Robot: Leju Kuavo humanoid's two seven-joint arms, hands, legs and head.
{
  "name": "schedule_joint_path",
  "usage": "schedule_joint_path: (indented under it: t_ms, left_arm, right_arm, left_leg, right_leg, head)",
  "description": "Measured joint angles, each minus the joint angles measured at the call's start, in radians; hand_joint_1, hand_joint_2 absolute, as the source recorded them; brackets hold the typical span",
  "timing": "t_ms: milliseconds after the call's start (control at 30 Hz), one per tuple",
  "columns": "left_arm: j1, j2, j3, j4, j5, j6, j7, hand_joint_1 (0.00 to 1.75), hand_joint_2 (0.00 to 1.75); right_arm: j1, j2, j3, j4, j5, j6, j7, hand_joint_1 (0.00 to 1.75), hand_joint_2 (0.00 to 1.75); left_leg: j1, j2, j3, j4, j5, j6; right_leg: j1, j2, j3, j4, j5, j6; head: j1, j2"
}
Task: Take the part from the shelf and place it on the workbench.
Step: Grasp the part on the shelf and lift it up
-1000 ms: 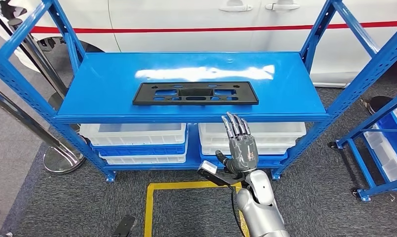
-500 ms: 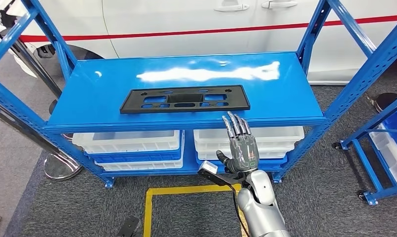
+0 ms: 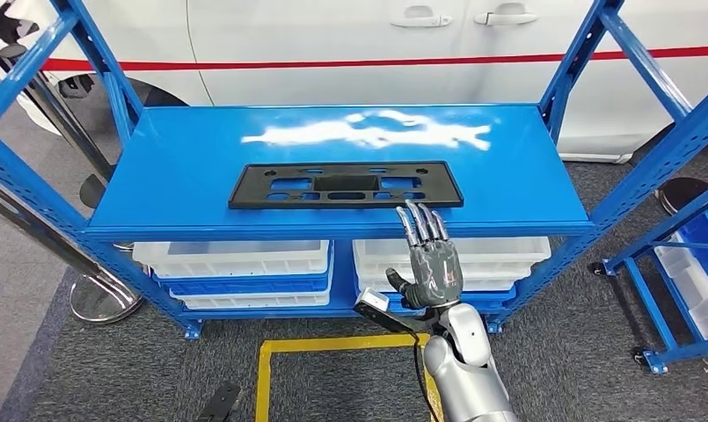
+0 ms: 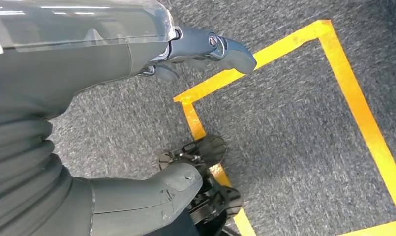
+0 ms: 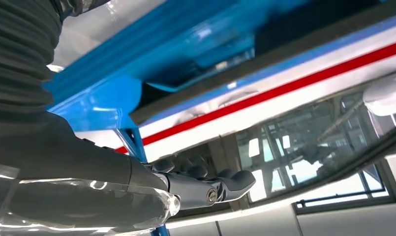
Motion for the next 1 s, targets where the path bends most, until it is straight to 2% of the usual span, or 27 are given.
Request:
schedule_joint_path:
  t_ms: [33, 67, 100, 133, 167, 200, 300, 333, 367, 433, 467, 500, 533, 567, 600, 633, 667, 733, 800, 833, 867, 933, 967, 1000]
  left_arm:
    - [0.001, 0.0, 0.0, 0.0, 0.0, 0.0, 0.0, 0.0, 1.75]
    - [0.002, 0.0, 0.0, 0.0, 0.0, 0.0, 0.0, 0.0, 1.75]
    - [0.003, -0.001, 0.0, 0.0, 0.0, 0.0, 0.0, 0.0, 1.75]
    - [0.003, -0.001, 0.0, 0.0, -0.001, 0.0, 0.0, 0.0, 1.75]
    - [0.002, -0.002, 0.0, 0.0, -0.001, 0.0, 0.0, 0.0, 1.75]
    - [0.002, -0.002, 0.0, 0.0, -0.001, 0.0, 0.0, 0.0, 1.75]
    - [0.002, -0.002, -0.001, 0.0, -0.003, 0.0, -0.001, 0.0, 1.75]
    - [0.002, -0.002, -0.001, 0.0, -0.004, 0.0, -0.001, 0.0, 1.75]
    - [0.001, -0.002, -0.001, 0.0, -0.004, 0.0, -0.002, 0.0, 1.75]
    - [0.002, -0.002, -0.001, 0.0, -0.004, 0.0, -0.002, 0.0, 1.75]
    - [0.003, -0.002, -0.001, 0.0, -0.004, 0.0, -0.002, 0.0, 1.75]
    - [0.004, -0.002, -0.001, 0.0, -0.004, 0.0, -0.002, 0.0, 1.75]
    - [0.005, -0.002, -0.001, 0.0, -0.004, 0.0, -0.002, 0.0, 1.75]
    - [0.006, -0.002, -0.001, 0.0, -0.003, 0.0, -0.002, 0.0, 1.75]
    - [0.005, -0.002, -0.001, 0.0, -0.003, 0.0, -0.002, 0.0, 1.75]
    - [0.005, -0.001, -0.001, 0.0, -0.003, 0.0, -0.002, 0.0, 1.75]
    - [0.003, -0.001, -0.001, 0.0, -0.003, -0.001, -0.002, 0.0, 1.75]
    - [0.002, 0.0, -0.001, 0.0, -0.004, -0.001, -0.003, 0.0, 1.75]
    - [0.003, 0.0, -0.002, 0.0, -0.004, -0.002, -0.003, 0.0, 1.75]
    - [0.003, -0.001, -0.002, 0.0, -0.004, -0.001, -0.003, 0.0, 1.75]
    - [0.002, -0.001, -0.002, 0.0, -0.005, -0.001, -0.003, 0.0, 1.75]
    - [0.0, -0.001, -0.003, 0.0, -0.007, 0.001, -0.003, 0.0, 1.75]
    - [0.0, -0.002, -0.004, 0.0, -0.007, 0.002, -0.002, 0.0, 1.75]
    - [0.001, -0.002, -0.004, 0.0, -0.007, 0.002, -0.001, 0.0, 1.75]
  right_arm:
    - [0.003, 0.0, -0.001, 0.0, 0.0, 0.0, 0.0, 0.0, 1.75]
    - [0.004, -0.001, -0.002, -0.001, 0.0, 0.0, -0.001, 0.0, 1.75]
    - [0.005, -0.001, -0.002, -0.002, 0.0, 0.0, -0.001, 0.0, 1.75]
    - [0.005, -0.001, -0.002, -0.004, 0.0, 0.0, -0.001, 0.0, 1.75]
    - [0.005, -0.001, -0.002, -0.005, 0.0, 0.0, -0.001, 0.0, 1.75]
    - [0.006, -0.001, -0.002, -0.007, 0.0, 0.0, 0.0, 0.0, 1.75]
    - [0.01, 0.0, -0.002, -0.014, 0.0, 0.0, -0.001, 0.0, 1.75]
    - [0.01, 0.001, -0.002, -0.016, 0.0, 0.0, -0.001, 0.0, 1.75]
    - [0.01, 0.002, -0.002, -0.018, 0.0, 0.0, -0.001, 0.0, 1.75]
    - [0.011, 0.004, -0.003, -0.02, 0.0, 0.0, -0.001, 0.0, 1.75]
    - [0.012, 0.004, -0.003, -0.021, 0.001, 0.0, -0.001, 0.0, 1.75]
    - [0.014, 0.004, -0.003, -0.021, 0.001, 0.0, -0.001, 0.0, 1.75]
    - [0.015, 0.004, -0.003, -0.021, 0.001, 0.0, -0.001, 0.0, 1.75]
    - [0.016, 0.004, -0.003, -0.021, 0.001, 0.0, -0.001, 0.0, 1.75]
    - [0.016, 0.005, -0.003, -0.022, 0.001, 0.0, -0.001, 0.0, 1.75]
    - [0.015, 0.005, -0.003, -0.022, 0.002, 0.0, -0.001, 0.0, 1.75]
    - [0.015, 0.005, -0.003, -0.023, 0.004, 0.0, -0.001, 0.0, 1.75]
    - [0.015, 0.005, -0.003, -0.025, 0.01, 0.0, 0.0, 0.0, 1.75]
    - [0.014, 0.006, -0.003, -0.029, 0.015, 0.0, 0.0, 0.0, 1.75]
    - [0.013, 0.006, -0.003, -0.031, 0.016, 0.0, 0.0, 0.0, 1.75]
    - [0.011, 0.006, -0.003, -0.033, 0.016, 0.0, 0.001, 0.0, 1.75]
    - [0.01, 0.005, -0.003, -0.033, 0.016, 0.0, 0.002, 0.0, 1.75]
    - [0.012, 0.005, -0.003, -0.033, 0.016, 0.0, 0.002, 0.0, 1.75]
    - [0.014, 0.005, -0.003, -0.033, 0.016, 0.0, 0.002, 0.0, 1.75]
  left_leg:
    - [0.0, -0.001, 0.003, 0.002, -0.004, -0.001]
    - [0.001, -0.001, 0.006, 0.006, -0.009, -0.003]
    - [0.001, -0.002, 0.009, 0.011, -0.016, -0.007]
    - [-0.001, -0.003, 0.01, 0.018, -0.024, -0.012]
    - [-0.002, -0.003, 0.01, 0.023, -0.03, -0.018]
    - [-0.004, -0.003, 0.009, 0.026, -0.035, -0.023]
    - [-0.003, -0.002, 0.013, 0.03, -0.046, -0.04]
    - [-0.001, -0.002, 0.007, 0.048, -0.059, -0.045]
    - [0.0, -0.002, -0.009, 0.086, -0.08, -0.051]
    - [0.003, -0.001, -0.074, 0.213, -0.136, -0.059]
    - [0.003, -0.001, -0.108, 0.273, -0.153, -0.061]
    - [0.004, -0.001, -0.131, 0.306, -0.152, -0.061]
    - [0.003, -0.001, -0.135, 0.298, -0.128, -0.059]
    - [0.003, -0.001, -0.12, 0.25, -0.088, -0.054]
    - [0.001, -0.001, -0.093, 0.18, -0.044, -0.047]
    - [-0.002, -0.001, -0.065, 0.116, -0.012, -0.04]
    - [-0.005, -0.001, -0.043, 0.067, 0.003, -0.032]
    - [-0.01, -0.002, -0.027, 0.035, -0.001, -0.023]
    - [-0.007, -0.002, -0.019, 0.018, 0.001, -0.014]
    - [-0.004, -0.001, -0.013, 0.009, 0.003, -0.01]
    - [-0.001, 0.0, -0.007, 0.001, 0.006, -0.006]
    - [-0.001, 0.001, -0.003, -0.001, 0.003, 0.0]
    - [-0.002, 0.0, -0.002, 0.001, 0.0, 0.001]
    - [-0.002, 0.0, -0.001, 0.003, -0.003, 0.002]
  right_leg:
    - [-0.002, 0.0, -0.004, -0.008, 0.023, 0.002]
    - [-0.004, -0.001, 0.011, -0.053, 0.062, 0.002]
    - [-0.006, -0.002, 0.037, -0.119, 0.102, 0.001]
    - [-0.005, -0.002, 0.063, -0.18, 0.128, 0.0]
    - [-0.004, -0.002, 0.082, -0.222, 0.141, -0.003]
    - [-0.002, -0.002, 0.092, -0.244, 0.141, -0.006]
    - [-0.002, 0.002, 0.099, -0.252, 0.134, -0.023]
    - [-0.003, 0.001, 0.103, -0.256, 0.133, -0.029]
    - [-0.005, 0.0, 0.108, -0.258, 0.133, -0.035]
    - [-0.004, -0.002, 0.113, -0.259, 0.128, -0.042]
    - [-0.003, -0.002, 0.116, -0.259, 0.126, -0.043]
    - [-0.002, -0.001, 0.119, -0.259, 0.123, -0.044]
    - [-0.001, 0.0, 0.123, -0.259, 0.119, -0.044]
    - [0.0, 0.001, 0.13, -0.259, 0.115, -0.043]
    - [0.001, 0.002, 0.137, -0.26, 0.111, -0.042]
    - [0.002, 0.003, 0.143, -0.26, 0.106, -0.04]
    - [0.003, 0.003, 0.147, -0.26, 0.103, -0.036]
    - [0.004, 0.003, 0.147, -0.263, 0.101, -0.026]
    - [0.005, 0.001, 0.15, -0.265, 0.096, -0.015]
    - [0.005, 0.0, 0.145, -0.25, 0.085, -0.01]
    - [0.006, 0.0, 0.13, -0.215, 0.064, -0.006]
    - [0.004, -0.001, 0.066, -0.094, 0.01, -0.001]
    - [0.003, -0.001, 0.031, -0.037, -0.006, 0.002]
    - [0.001, -0.001, 0.01, -0.009, -0.003, 0.004]
  head:
    - [0.0, 0.0]
    - [0.0, 0.0]
    - [0.0, 0.0]
    - [0.0, 0.0]
    - [0.0, 0.0]
    - [0.0, 0.0]
    - [0.0, 0.0]
    - [0.0, 0.0]
    - [0.0, 0.0]
    - [-0.001, 0.0]
    - [0.0, 0.0]
    - [-0.001, 0.0]
    - [0.0, 0.0]
    - [-0.001, 0.0]
    - [0.0, 0.0]
    - [0.0, 0.0]
    - [0.0, 0.0]
    - [0.0, 0.0]
    - [0.0, 0.0]
    - [0.0, 0.0]
    - [0.0, 0.0]
    - [0.0, 0.0]
    - [0.0, 0.0]
    - [0.0, 0.0]
